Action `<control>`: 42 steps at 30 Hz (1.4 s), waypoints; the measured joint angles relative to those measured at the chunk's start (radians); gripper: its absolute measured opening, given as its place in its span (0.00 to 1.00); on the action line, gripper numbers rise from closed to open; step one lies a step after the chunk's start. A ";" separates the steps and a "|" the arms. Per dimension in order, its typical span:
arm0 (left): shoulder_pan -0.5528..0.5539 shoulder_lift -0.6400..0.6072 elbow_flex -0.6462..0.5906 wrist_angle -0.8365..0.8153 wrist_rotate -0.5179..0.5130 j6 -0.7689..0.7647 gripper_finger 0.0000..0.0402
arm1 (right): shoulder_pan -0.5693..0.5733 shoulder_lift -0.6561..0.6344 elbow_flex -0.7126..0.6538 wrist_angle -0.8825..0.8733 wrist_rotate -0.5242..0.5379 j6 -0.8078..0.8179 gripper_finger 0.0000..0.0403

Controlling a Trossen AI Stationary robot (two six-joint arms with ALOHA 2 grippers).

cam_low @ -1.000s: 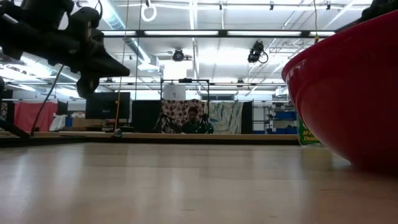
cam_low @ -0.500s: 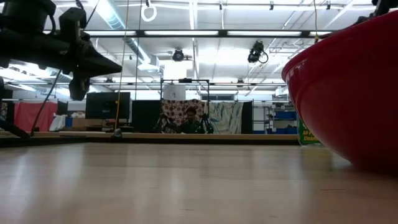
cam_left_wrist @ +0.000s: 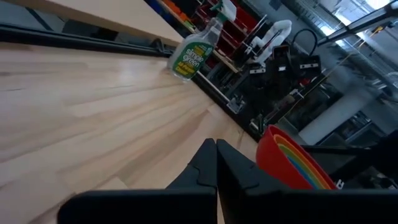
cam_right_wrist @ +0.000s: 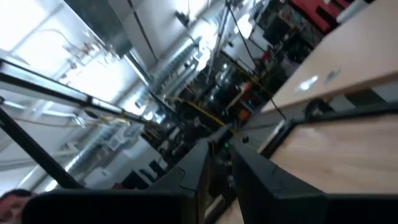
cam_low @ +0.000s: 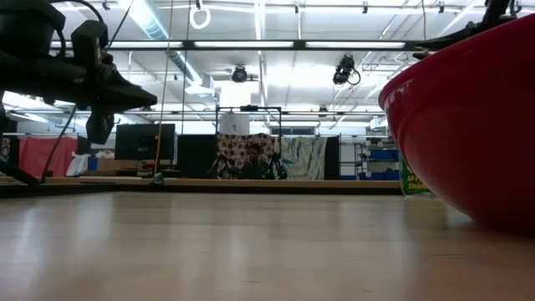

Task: Nest bowls inside each other by size order
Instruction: Return to Home Position

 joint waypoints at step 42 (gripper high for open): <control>0.000 0.004 -0.001 -0.164 -0.067 0.113 0.01 | -0.174 0.077 0.005 -0.300 -0.092 -0.601 0.15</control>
